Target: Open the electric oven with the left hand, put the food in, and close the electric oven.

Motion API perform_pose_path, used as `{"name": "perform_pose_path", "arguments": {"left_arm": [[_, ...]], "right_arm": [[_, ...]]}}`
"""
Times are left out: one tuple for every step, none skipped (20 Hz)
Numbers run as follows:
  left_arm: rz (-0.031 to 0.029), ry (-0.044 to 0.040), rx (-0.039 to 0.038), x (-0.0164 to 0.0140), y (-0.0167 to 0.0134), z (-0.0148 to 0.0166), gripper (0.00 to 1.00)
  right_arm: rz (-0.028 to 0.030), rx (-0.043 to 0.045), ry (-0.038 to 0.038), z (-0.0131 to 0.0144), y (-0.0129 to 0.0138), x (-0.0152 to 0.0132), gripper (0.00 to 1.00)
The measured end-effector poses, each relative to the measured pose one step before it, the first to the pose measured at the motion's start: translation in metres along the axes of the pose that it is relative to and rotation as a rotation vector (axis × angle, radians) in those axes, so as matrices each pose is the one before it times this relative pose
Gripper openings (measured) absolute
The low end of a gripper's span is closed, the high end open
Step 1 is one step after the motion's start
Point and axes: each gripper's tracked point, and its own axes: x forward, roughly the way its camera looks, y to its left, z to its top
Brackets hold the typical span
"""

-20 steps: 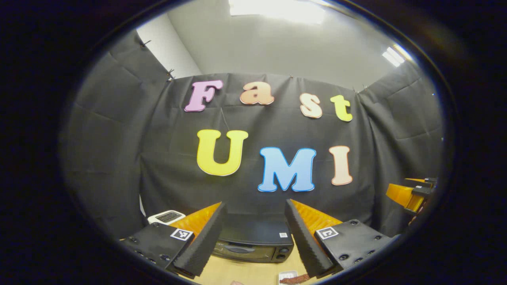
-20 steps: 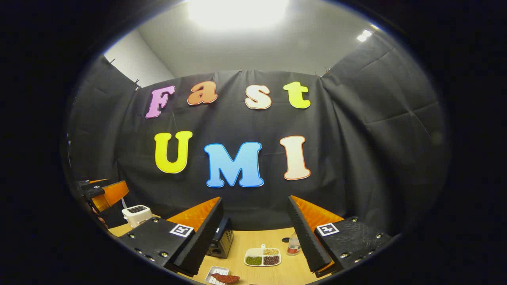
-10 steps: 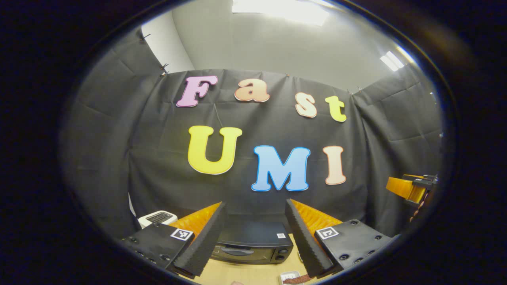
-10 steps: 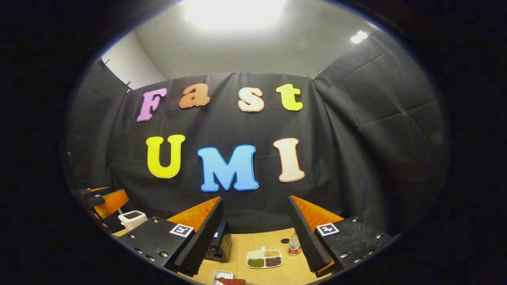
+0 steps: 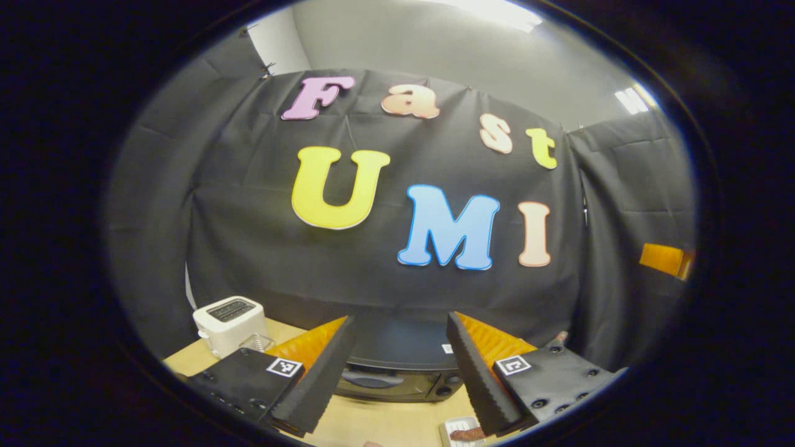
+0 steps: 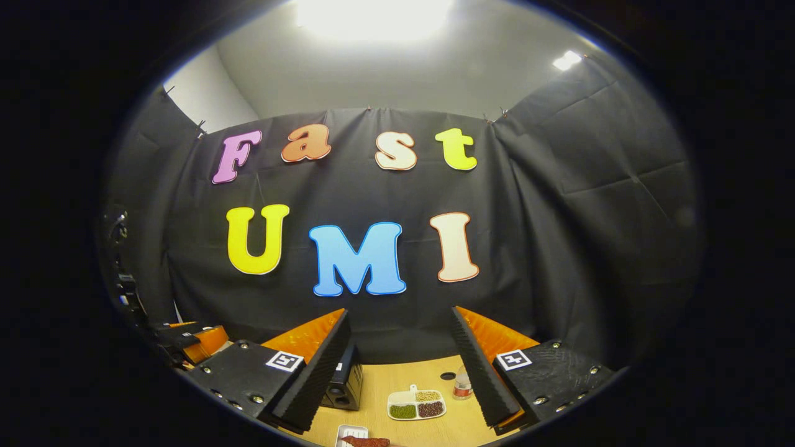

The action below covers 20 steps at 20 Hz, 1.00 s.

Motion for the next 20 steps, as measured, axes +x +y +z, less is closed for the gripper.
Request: {"name": "perform_pose_path", "arguments": {"left_arm": [[-0.00774,0.02644,0.00876,0.01203,0.00153,-0.01434,0.98],[-0.00118,0.0168,0.00656,0.01122,0.00209,-0.01118,0.99],[0.00326,0.02506,0.01078,0.00832,0.00275,-0.01177,0.96],[0.00564,0.02722,0.0137,0.0111,0.00384,-0.01296,0.99],[0.00648,0.02829,0.00335,0.00965,0.00389,-0.01454,0.97],[-0.00001,0.02787,-0.00151,0.01001,0.0019,-0.01202,0.96],[-0.00051,0.01665,-0.0007,0.00884,0.00129,-0.01065,0.96],[0.0017,0.02521,0.00509,0.01047,0.00233,-0.00914,0.97],[-0.00204,0.02117,0.01123,0.0093,0.00093,-0.00907,0.96],[-0.00003,0.01738,0.01633,0.00952,0.00088,-0.00892,0.97],[0.00014,0.0179,0.01975,0.00667,0.00076,-0.00941,0.97],[0.00729,0.00601,0.0159,0.00579,0.00158,-0.00513,0.97],[0.00393,0.00314,0.00706,0.00646,0.001,-0.00468,0.97],[-0.00076,0.01294,0.00169,0.00529,-0.00044,-0.00543,0.97],[0.00228,0.01098,-0.00017,0.00461,-0.00019,-0.00646,0.97],[0.00202,0.01166,0.0012,0.00662,0.00129,-0.00381,0.97],[-0.00467,0.00667,-0.00234,0.00527,0.00035,-0.0048,0.96],[-0.00681,0.01062,-0.00556,0.00593,-0.0005,-0.0039,0.97],[-0.01422,0.01884,-0.00925,0.00502,-0.0017,-0.00618,0.99],[0.00732,-0.00165,0.00929,0.00329,0.00092,-0.00111,0.98]], "right_arm": [[-0.00378,-0.00437,0.00847,-0.00457,-0.00169,0.00154,0.97],[-0.00301,-0.00453,0.01061,-0.00459,-0.00084,0.00126,0.97],[-0.00323,-0.00396,0.0106,-0.00478,-0.00082,0.00116,0.97],[-0.00346,-0.00411,0.00961,-0.00424,-0.00075,0.00093,0.97],[-0.00243,-0.00535,0.00905,-0.00407,-0.00071,0.00125,0.97],[-0.00602,-0.0065,0.00837,-0.00333,-0.00236,0.00163,0.97],[-0.00723,-0.00476,0.00709,-0.00317,-0.002,0.00179,0.97],[-0.00913,-0.00268,0.00643,-0.00241,-0.00315,0.00121,0.97],[-0.00933,-0.0017,0.00482,-0.00242,-0.00215,0.00163,0.97],[-0.01036,-0.00196,0.00604,-0.00191,-0.00291,0.00176,0.97],[-0.01151,-0.00241,0.00615,-0.00258,-0.0028,0.00135,0.97],[-0.01112,-0.00261,0.00321,-0.00106,-0.00302,0.00086,0.97],[-0.00849,-0.00246,0.00048,-0.00052,-0.0017,0.00029,0.97],[-0.00603,-0.00312,0.00155,-0.00014,-0.00119,0.00113,0.97],[-0.00562,-0.00361,0.00134,-0.00113,-0.00065,0.00012,0.97],[-0.00318,-0.00207,-0.00031,-0.00003,-0.00039,0.00045,0.97],[-0.0027,-0.00144,0.00124,-0.00054,-0.00013,0.00058,0.97],[-0.00196,-0.00139,0.00379,-0.00121,0.00056,0.00081,0.97],[-0.00022,-0.0003,0.00365,-0.0021,0.00056,0.00021,0.97],[0.00206,-0.00045,0.00419,-0.0001,0.00198,0.00114,0.97]]}}
